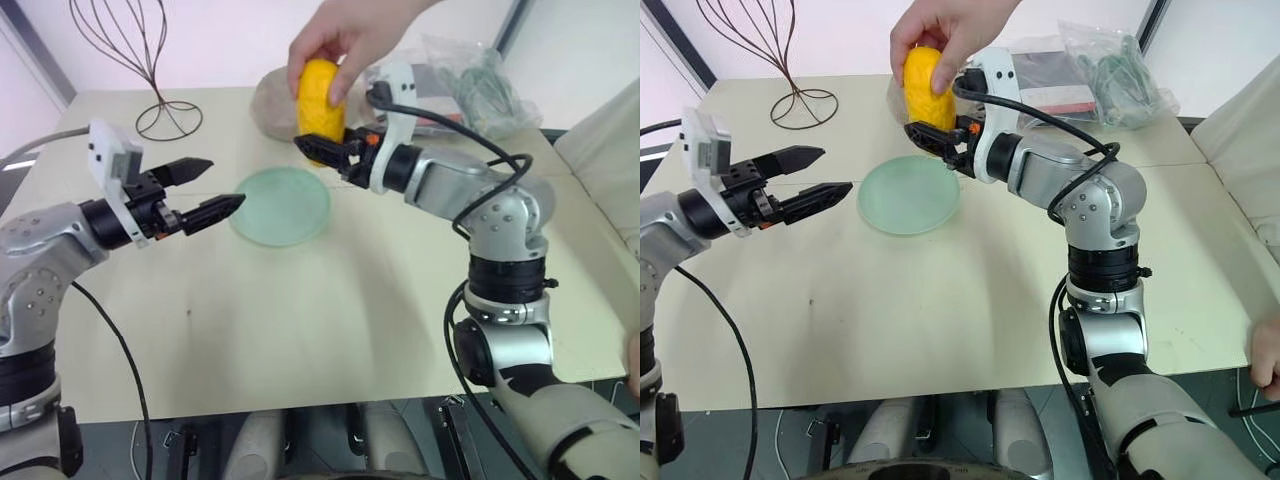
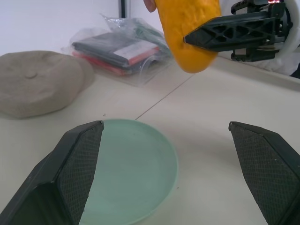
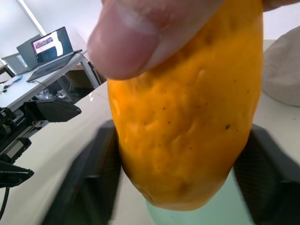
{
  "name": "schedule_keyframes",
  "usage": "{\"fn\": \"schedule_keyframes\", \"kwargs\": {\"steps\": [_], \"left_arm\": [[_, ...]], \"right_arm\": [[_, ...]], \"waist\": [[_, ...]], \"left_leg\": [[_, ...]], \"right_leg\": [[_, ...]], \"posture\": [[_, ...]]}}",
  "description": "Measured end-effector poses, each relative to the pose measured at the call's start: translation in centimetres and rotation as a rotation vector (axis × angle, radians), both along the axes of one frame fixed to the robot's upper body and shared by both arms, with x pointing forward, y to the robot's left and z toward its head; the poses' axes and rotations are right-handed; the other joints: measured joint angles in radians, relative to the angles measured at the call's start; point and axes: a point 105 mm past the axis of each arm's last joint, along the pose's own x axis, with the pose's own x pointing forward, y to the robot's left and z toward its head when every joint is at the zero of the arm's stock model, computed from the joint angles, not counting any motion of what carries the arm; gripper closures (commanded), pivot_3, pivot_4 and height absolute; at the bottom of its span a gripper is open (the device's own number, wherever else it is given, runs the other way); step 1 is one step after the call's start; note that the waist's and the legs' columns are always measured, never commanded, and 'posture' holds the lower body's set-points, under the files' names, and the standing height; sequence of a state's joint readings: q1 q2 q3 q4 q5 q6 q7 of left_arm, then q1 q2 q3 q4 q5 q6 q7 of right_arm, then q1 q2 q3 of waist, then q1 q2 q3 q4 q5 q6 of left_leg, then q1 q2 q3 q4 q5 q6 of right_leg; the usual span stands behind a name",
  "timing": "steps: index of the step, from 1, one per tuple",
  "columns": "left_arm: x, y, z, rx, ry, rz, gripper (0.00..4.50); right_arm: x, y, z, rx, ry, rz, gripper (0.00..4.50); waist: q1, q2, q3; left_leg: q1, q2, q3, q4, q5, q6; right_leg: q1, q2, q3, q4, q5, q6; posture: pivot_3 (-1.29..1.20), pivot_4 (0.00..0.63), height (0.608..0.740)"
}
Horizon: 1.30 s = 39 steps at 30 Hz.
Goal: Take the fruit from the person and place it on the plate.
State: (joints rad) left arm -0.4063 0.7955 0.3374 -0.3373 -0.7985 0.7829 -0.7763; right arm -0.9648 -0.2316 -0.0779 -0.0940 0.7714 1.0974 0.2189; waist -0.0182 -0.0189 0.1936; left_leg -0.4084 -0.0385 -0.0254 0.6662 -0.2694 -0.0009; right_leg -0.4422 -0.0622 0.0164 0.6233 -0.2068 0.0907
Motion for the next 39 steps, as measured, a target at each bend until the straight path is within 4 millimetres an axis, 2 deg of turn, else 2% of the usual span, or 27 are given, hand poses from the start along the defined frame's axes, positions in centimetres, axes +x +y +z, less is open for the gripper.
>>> {"fn": "schedule_keyframes", "kwargs": {"steps": [10,15,19,22,27,29,34,39], "left_arm": [[-0.1,0.4,0.0,-0.005,0.005,0.014,0.0],[-0.3,1.1,-1.2,0.01,0.049,0.037,0.0],[-0.4,2.0,-1.5,0.028,0.065,0.074,0.0],[-0.5,2.5,-2.2,0.045,0.085,0.098,0.0],[-0.9,3.1,-3.5,0.059,0.134,0.12,0.0],[-1.2,3.4,-4.1,0.07,0.157,0.13,0.0],[-1.7,3.6,-3.9,0.088,0.149,0.144,0.0],[-2.0,3.5,-3.8,0.098,0.139,0.144,0.0]], "right_arm": [[0.0,0.2,-0.2,-0.005,-0.002,0.005,2.13],[-0.1,0.7,-1.2,-0.011,0.025,0.019,2.13],[0.0,2.5,-3.0,0.02,0.107,0.055,2.13],[0.6,4.1,-4.5,0.044,0.175,0.056,2.13],[1.8,5.6,-7.4,0.049,0.28,0.027,2.13],[2.3,5.9,-8.7,0.044,0.317,0.004,2.13],[3.2,6.3,-11.5,0.005,0.365,-0.039,2.13],[3.7,6.3,-13.0,-0.019,0.375,-0.058,2.13]], "waist": [[-0.001,0.0,0.0],[-0.002,0.0,0.0],[-0.003,0.0,0.0],[-0.003,0.001,0.0],[-0.003,0.001,0.0],[-0.004,0.001,0.0],[-0.005,0.001,0.0],[-0.006,0.001,0.0]], "left_leg": [[0.0,0.0,0.0,0.0,0.0,0.0],[0.0,0.0,0.0,0.0,0.0,0.0],[0.0,0.0,0.0,0.0,0.0,0.0],[0.0,0.0,0.0,0.0,0.0,-0.001],[0.0,0.0,0.0,-0.001,0.001,-0.001],[0.0,0.0,0.0,-0.001,0.001,-0.002],[0.0,0.0,0.0,-0.001,0.001,-0.002],[0.0,0.0,-0.001,-0.002,0.001,-0.003]], "right_leg": [[0.0,0.0,0.0,0.0,0.0,0.0],[-0.001,0.0,0.0,0.001,0.0,0.0],[-0.001,0.0,0.0,0.002,0.0,0.0],[-0.001,0.0,0.0,0.002,0.0,0.0],[-0.001,0.0,0.0,0.002,0.0,0.0],[-0.001,0.0,0.0,0.002,0.0,0.0],[-0.002,0.0,0.0,0.002,0.0,-0.001],[-0.002,0.0,0.0,0.002,0.0,-0.001]], "posture": [[0.0,0.15,0.74],[0.0,0.15,0.74],[0.0,0.15,0.74],[0.0,0.15,0.74],[0.0,0.15,0.74],[0.0,0.15,0.74],[0.0,0.15,0.74],[0.0,0.15,0.74]]}}
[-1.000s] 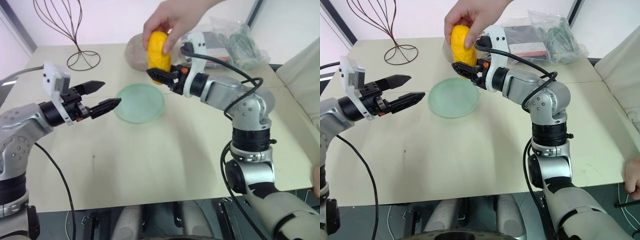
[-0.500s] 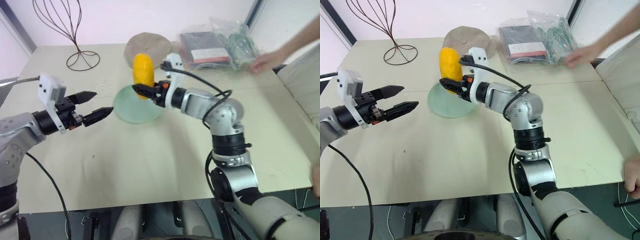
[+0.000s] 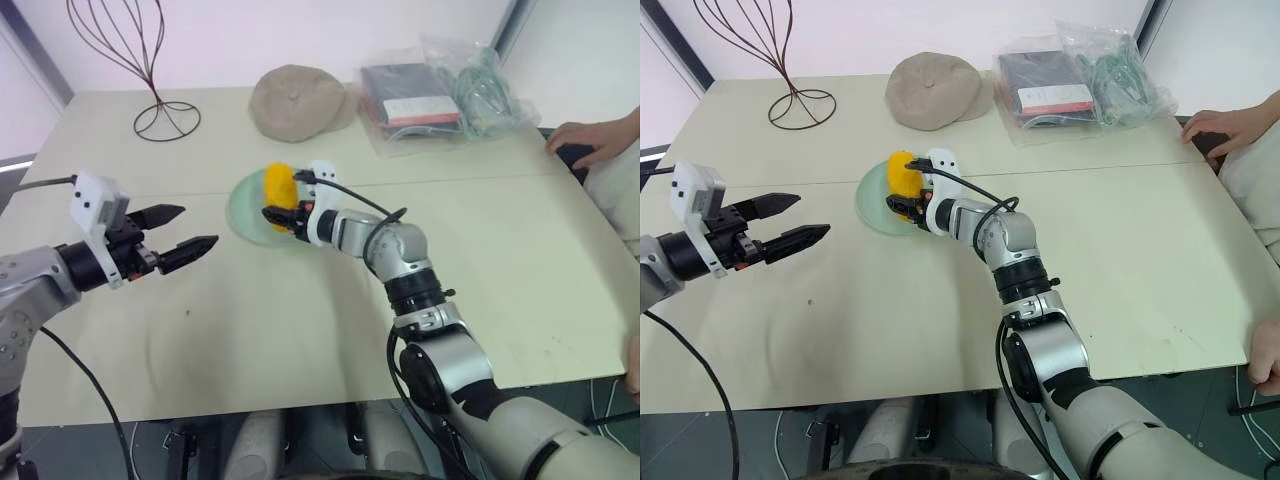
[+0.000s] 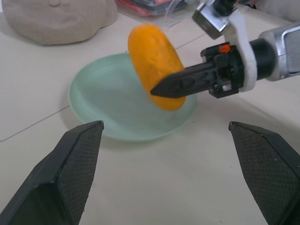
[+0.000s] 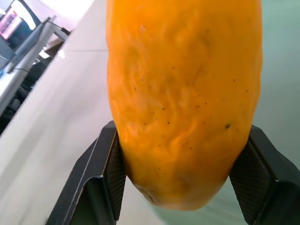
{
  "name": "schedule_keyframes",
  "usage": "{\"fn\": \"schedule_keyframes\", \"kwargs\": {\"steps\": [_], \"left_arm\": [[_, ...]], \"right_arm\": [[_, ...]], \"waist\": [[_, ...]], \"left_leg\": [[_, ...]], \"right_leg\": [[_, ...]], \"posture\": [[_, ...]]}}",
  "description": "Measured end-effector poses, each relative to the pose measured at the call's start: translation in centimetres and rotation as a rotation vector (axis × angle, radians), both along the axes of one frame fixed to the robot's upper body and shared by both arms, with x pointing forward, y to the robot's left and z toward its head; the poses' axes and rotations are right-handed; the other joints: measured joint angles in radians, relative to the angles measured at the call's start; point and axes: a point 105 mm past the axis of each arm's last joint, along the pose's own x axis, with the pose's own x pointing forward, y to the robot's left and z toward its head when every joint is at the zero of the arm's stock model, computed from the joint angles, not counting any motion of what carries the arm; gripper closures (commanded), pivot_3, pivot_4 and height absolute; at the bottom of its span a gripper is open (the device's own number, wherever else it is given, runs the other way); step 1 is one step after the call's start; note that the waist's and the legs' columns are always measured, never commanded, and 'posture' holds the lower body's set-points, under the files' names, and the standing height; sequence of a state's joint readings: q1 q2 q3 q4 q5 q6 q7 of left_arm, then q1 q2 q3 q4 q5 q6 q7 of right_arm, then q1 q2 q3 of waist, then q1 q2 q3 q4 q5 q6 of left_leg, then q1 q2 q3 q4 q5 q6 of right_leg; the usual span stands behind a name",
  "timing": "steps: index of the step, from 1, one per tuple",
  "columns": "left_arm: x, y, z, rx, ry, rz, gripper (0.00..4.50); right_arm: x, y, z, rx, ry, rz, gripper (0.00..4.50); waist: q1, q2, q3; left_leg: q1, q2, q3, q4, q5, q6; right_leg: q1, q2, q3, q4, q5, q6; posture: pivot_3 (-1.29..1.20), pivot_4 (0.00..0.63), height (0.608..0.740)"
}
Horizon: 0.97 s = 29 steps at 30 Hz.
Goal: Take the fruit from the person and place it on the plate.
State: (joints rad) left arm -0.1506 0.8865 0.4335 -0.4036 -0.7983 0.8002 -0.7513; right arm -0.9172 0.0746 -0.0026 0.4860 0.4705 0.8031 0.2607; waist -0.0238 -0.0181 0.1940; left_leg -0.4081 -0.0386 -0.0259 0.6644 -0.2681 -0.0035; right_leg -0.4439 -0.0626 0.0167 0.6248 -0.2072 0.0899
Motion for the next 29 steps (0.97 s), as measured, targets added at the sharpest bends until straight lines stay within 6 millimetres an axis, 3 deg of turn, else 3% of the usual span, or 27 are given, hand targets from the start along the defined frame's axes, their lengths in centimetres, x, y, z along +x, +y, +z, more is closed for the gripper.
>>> {"fn": "schedule_keyframes", "kwargs": {"steps": [1,3,6,14,20,26,29], "left_arm": [[0.0,0.0,0.0,0.001,-0.002,0.003,0.0],[-0.1,0.0,0.2,0.005,-0.01,0.01,0.0],[0.0,0.1,0.1,0.007,-0.008,0.018,0.0],[0.0,0.1,0.1,0.008,-0.009,0.022,0.0],[-0.1,-0.3,0.2,0.012,-0.011,0.004,0.0],[-0.3,-0.7,-0.1,0.022,0.002,-0.031,0.0],[-0.3,-0.8,-0.2,0.024,0.005,-0.039,0.0]], "right_arm": [[0.1,0.0,-0.2,-0.004,0.001,-0.003,2.13],[0.3,-0.2,-0.7,-0.018,0.006,-0.011,1.09],[0.5,-0.2,-1.0,-0.027,0.003,-0.014,0.06],[1.2,-1.2,0.2,-0.057,-0.058,-0.038,0.06],[0.7,-5.0,4.4,-0.123,-0.266,-0.036,0.06],[-3.3,-9.2,8.9,-0.156,-0.414,0.069,0.06],[-5.2,-11.0,9.3,-0.207,-0.446,0.116,0.06]], "waist": [[0.0,0.0,0.0],[-0.002,0.0,0.0],[-0.007,0.0,0.0],[-0.021,0.0,0.0],[-0.017,0.0,0.0],[-0.018,0.0,0.0],[-0.017,0.0,0.0]], "left_leg": [[0.0,0.0,0.0,0.0,0.0,0.0],[0.0,0.0,0.0,0.0,0.0,0.0],[0.0,0.0,0.0,0.0,0.0,0.0],[0.0,0.0,-0.001,-0.001,0.0,-0.001],[0.0,0.0,-0.001,-0.001,0.0,-0.001],[0.0,0.0,0.0,-0.001,0.0,0.0],[0.0,0.0,0.0,-0.001,0.0,0.0]], "right_leg": [[0.0,0.0,0.0,0.0,0.0,0.0],[0.0,0.0,0.0,0.0,0.0,0.0],[0.0,0.0,0.0,0.0,0.0,0.0],[-0.001,0.0,0.0,0.0,0.0,-0.001],[0.0,-0.001,0.0,0.0,0.0,-0.001],[0.0,0.0,0.0,0.0,-0.001,-0.001],[0.001,0.0,0.0,-0.001,-0.001,-0.001]], "posture": [[0.0,0.15,0.74],[0.0,0.15,0.74],[0.0,0.15,0.74],[0.0,0.15,0.74],[0.0,0.15,0.74],[0.0,0.15,0.74],[0.0,0.15,0.74]]}}
